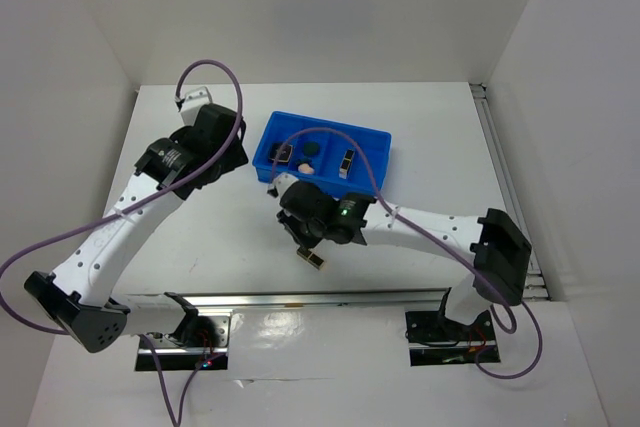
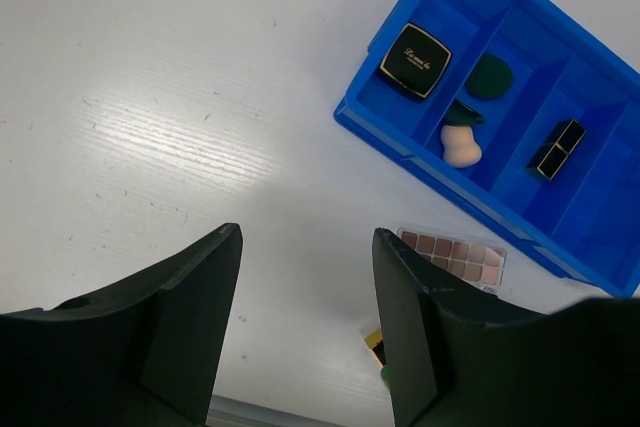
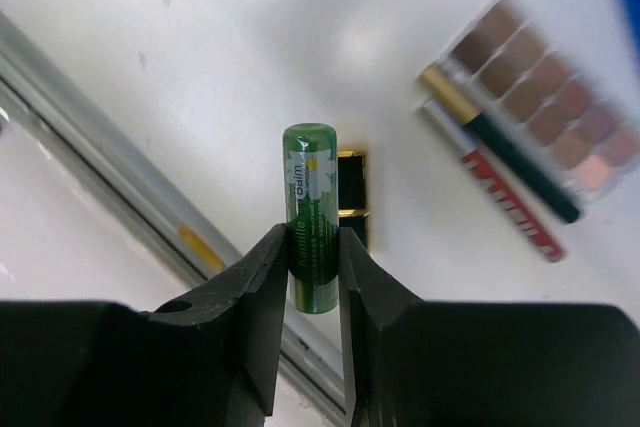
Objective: Organize the makeup
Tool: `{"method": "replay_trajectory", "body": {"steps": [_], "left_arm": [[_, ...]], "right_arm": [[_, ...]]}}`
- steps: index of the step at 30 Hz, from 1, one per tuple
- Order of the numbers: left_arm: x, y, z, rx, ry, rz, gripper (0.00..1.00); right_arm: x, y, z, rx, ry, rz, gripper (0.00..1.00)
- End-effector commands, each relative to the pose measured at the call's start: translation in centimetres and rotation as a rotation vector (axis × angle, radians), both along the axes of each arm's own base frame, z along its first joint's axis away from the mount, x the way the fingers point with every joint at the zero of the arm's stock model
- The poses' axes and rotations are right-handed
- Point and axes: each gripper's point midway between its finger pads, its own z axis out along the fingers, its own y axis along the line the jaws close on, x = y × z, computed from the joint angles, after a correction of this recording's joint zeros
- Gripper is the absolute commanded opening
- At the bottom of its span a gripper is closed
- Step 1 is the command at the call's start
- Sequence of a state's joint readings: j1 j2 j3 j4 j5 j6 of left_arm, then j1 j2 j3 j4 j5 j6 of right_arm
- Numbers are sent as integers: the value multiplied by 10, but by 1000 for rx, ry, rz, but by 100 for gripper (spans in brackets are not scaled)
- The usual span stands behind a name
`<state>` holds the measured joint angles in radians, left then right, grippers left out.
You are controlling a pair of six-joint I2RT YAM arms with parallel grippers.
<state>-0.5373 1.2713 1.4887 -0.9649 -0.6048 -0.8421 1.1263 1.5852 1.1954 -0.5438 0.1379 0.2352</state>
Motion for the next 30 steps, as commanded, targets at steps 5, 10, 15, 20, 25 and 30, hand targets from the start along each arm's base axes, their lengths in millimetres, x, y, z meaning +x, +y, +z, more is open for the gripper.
{"method": "replay_trajectory", "body": {"steps": [5, 10, 15, 20, 25, 30], "left_arm": [[-2, 9, 8, -6, -38, 42, 68], [-10, 18, 22, -26, -90, 67, 68], [-8, 17, 28, -29, -108, 61, 68], [-5, 19, 29, -10, -105, 76, 68], [-7, 21, 31, 0, -109, 66, 68], [-7, 21, 31, 0, -109, 66, 68]], "right_arm": [[93, -48, 43, 41, -101, -231, 28], [169, -74, 62, 151, -64, -484, 27], [226, -98, 57, 260, 19, -693, 27], [258, -99, 30, 235, 53, -751, 27], [272, -94, 16, 260, 35, -726, 30], [280, -92, -7, 211, 60, -731, 67]]}}
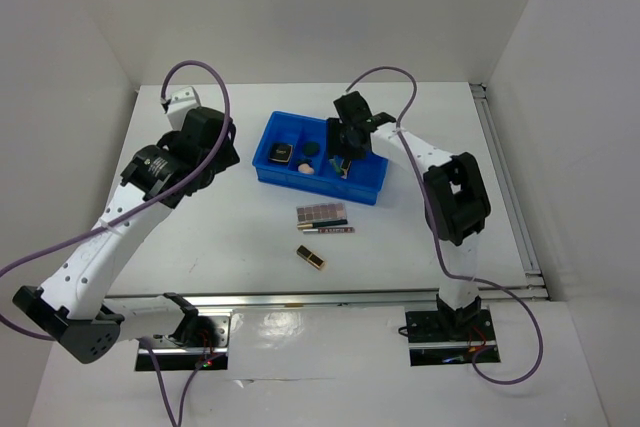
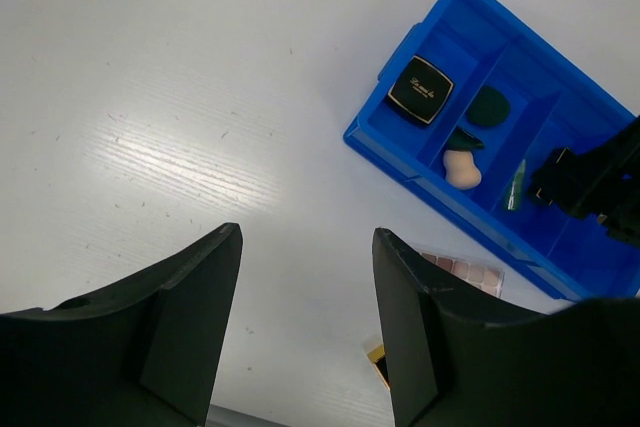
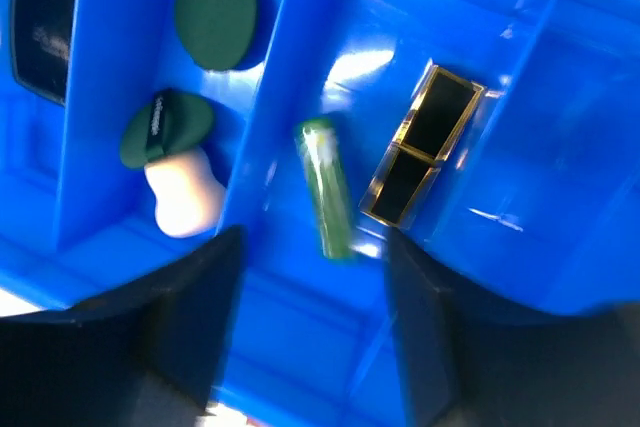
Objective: Organize the makeup
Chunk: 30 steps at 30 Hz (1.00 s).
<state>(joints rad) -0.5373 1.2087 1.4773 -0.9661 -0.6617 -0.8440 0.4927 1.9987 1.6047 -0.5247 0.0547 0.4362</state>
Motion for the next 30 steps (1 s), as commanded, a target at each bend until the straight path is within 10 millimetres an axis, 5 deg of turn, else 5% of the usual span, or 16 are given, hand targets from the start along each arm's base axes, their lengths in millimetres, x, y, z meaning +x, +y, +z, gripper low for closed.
{"method": "replay_trajectory", "body": {"steps": [1, 4, 7, 12, 14, 18, 19, 22, 30], "left_arm": [[2, 5, 15, -8, -46, 24, 68], [3, 3, 15, -13, -43, 18, 68], [3, 3, 15, -6, -41, 13, 68], [5, 2, 17, -10, -48, 13, 68], [7, 4, 14, 3, -37, 17, 68], [9, 7, 15, 19, -38, 33, 68], [9, 7, 15, 12, -40, 38, 68], [9, 3, 8, -3, -29, 28, 68], [10, -2, 6, -23, -25, 18, 68]], "right_arm": [[22, 9, 15, 30, -68, 3, 73], [22, 8, 31, 40, -99, 10, 78], [15, 7, 55, 35, -165, 39, 71], [-51, 36, 88, 28, -276, 303, 67], [-79, 43, 80, 10, -235, 369, 67], [-168, 74, 47, -58, -163, 603, 80], [-188, 72, 25, -78, -111, 645, 85], [-222, 77, 4, -74, -39, 700, 91], [-256, 87, -42, -128, 45, 763, 91]]}}
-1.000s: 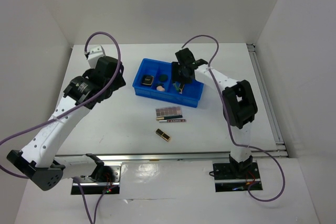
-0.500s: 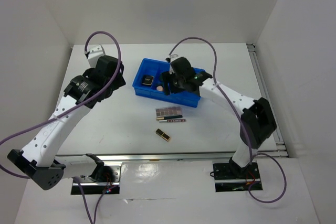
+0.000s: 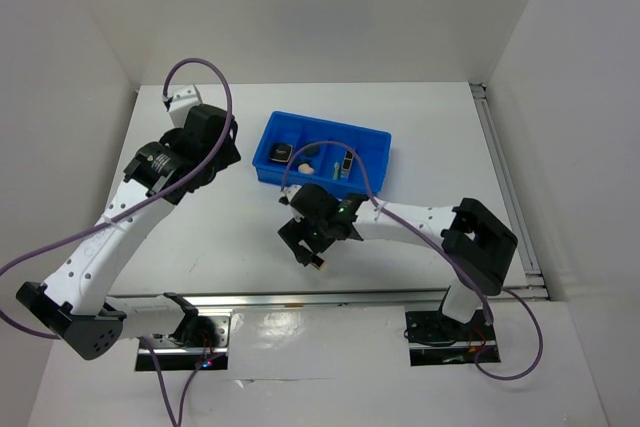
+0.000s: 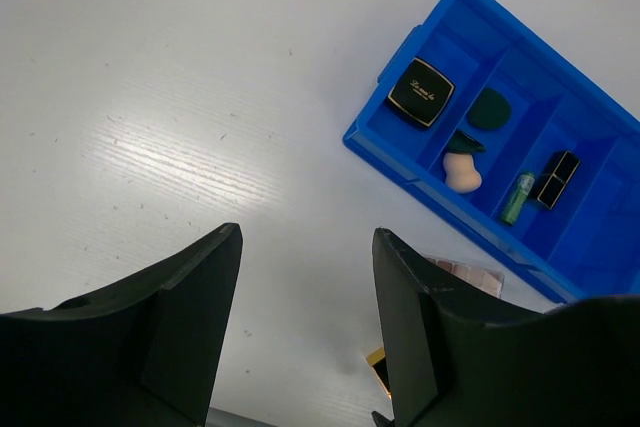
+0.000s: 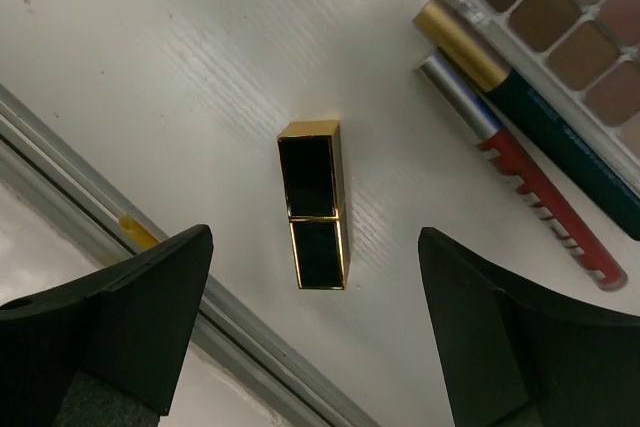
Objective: Organize the makeup
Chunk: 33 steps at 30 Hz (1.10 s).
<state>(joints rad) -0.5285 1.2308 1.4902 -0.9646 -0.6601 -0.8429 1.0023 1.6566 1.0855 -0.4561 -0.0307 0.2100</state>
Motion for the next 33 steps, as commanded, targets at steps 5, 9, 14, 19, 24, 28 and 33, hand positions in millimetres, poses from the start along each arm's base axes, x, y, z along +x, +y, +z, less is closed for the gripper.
{"method": "replay_trajectory", "body": {"steps": [5, 9, 14, 19, 24, 28, 33], "left_arm": [[3, 1, 12, -26, -44, 18, 68], [0, 6, 14, -31, -52, 27, 68], [-1, 7, 7, -21, -36, 27, 68], [2, 5, 10, -22, -52, 20, 68], [4, 8, 12, -20, -60, 24, 68], [6, 7, 9, -8, -50, 19, 68], [8, 8, 11, -1, -54, 9, 68]], "right_arm": [[-15, 0, -40, -86, 16, 26, 84], [-20, -5, -51, -105, 17, 31, 76], [-19, -14, -60, -139, 16, -14, 51], [-3, -4, -12, -80, -38, -50, 18], [38, -3, 61, 48, -96, -123, 18], [97, -26, 104, 132, -133, -266, 16], [182, -71, 111, 173, -108, -509, 16]]}}
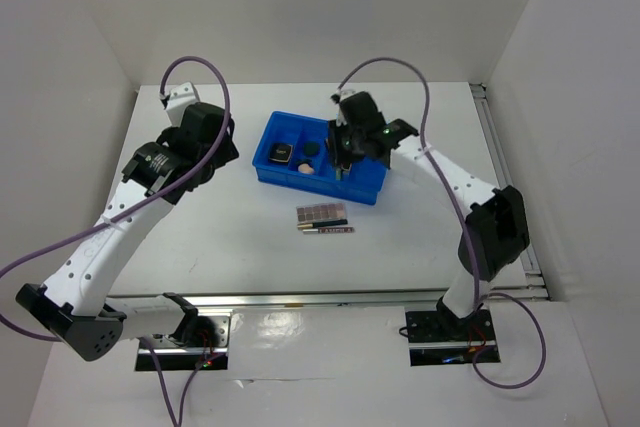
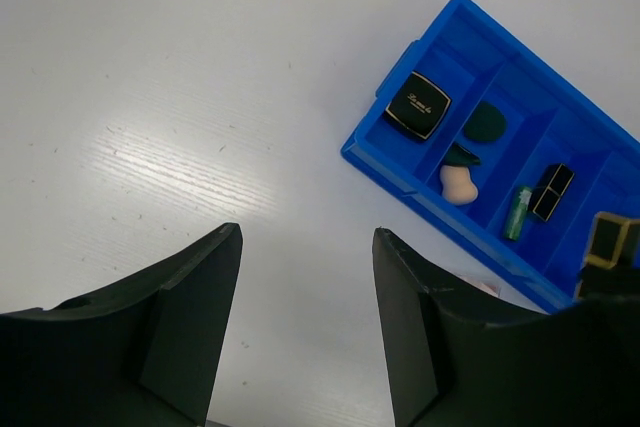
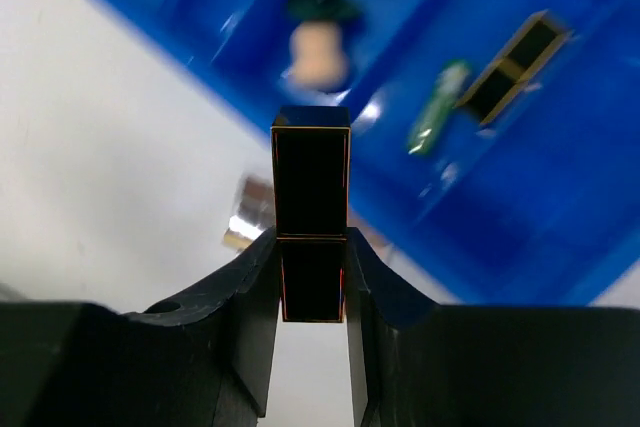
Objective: Organize the makeup
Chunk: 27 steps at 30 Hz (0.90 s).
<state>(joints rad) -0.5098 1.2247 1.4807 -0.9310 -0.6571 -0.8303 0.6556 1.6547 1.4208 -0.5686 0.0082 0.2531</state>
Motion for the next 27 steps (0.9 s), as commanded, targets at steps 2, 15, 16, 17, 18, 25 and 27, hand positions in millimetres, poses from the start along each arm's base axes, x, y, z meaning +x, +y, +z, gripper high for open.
{"method": "replay_trajectory", "body": {"steps": [2, 15, 16, 17, 18, 25, 27], "left_arm": [[1, 6, 10, 2, -40, 0, 68], [-4, 8, 9, 6, -33, -18, 68], [-4, 8, 9, 6, -33, -18, 68], [-5, 9, 8, 10, -25, -18, 68], [-5, 9, 8, 3, -27, -13, 68], [-5, 9, 7, 8, -17, -13, 68], [-5, 9, 7, 8, -17, -13, 68]], "right_arm": [[56, -24, 1, 66, 60, -142, 16], [120, -39, -53, 85, 121, -207, 18], [120, -39, -59, 79, 132, -207, 18], [118, -40, -65, 70, 149, -209, 19], [118, -40, -69, 65, 157, -209, 19], [111, -39, -83, 74, 197, -214, 26], [113, -38, -87, 73, 198, -214, 26]]}}
